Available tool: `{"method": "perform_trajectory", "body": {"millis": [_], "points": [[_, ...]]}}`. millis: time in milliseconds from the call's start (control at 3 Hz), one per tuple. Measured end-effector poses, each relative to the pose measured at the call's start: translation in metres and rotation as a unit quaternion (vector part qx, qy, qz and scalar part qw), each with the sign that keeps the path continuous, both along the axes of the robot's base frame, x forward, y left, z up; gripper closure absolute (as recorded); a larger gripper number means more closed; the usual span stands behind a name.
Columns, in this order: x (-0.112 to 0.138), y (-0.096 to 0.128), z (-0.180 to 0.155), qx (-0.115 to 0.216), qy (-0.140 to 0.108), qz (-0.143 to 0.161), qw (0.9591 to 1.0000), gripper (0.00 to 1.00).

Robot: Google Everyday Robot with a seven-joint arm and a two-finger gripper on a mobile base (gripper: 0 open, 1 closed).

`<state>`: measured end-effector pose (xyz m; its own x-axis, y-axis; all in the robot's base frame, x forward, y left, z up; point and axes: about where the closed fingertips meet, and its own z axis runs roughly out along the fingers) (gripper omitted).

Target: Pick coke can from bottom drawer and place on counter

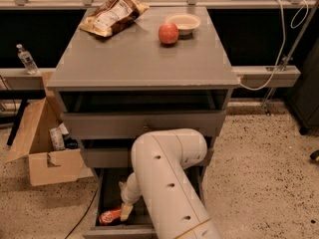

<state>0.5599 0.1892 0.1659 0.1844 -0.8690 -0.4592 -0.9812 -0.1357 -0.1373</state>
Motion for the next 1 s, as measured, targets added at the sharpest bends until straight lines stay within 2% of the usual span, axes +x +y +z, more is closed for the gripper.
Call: {"method": "perform_trajectory", "body": {"millis": [667, 1000], "points": [[-0.017, 0.014, -0.019, -0.009, 0.02, 0.012, 0.9997, 0.0], [-0.023, 0.023, -0.024, -0.01, 0.029, 0.021, 0.9993, 0.17]]}}
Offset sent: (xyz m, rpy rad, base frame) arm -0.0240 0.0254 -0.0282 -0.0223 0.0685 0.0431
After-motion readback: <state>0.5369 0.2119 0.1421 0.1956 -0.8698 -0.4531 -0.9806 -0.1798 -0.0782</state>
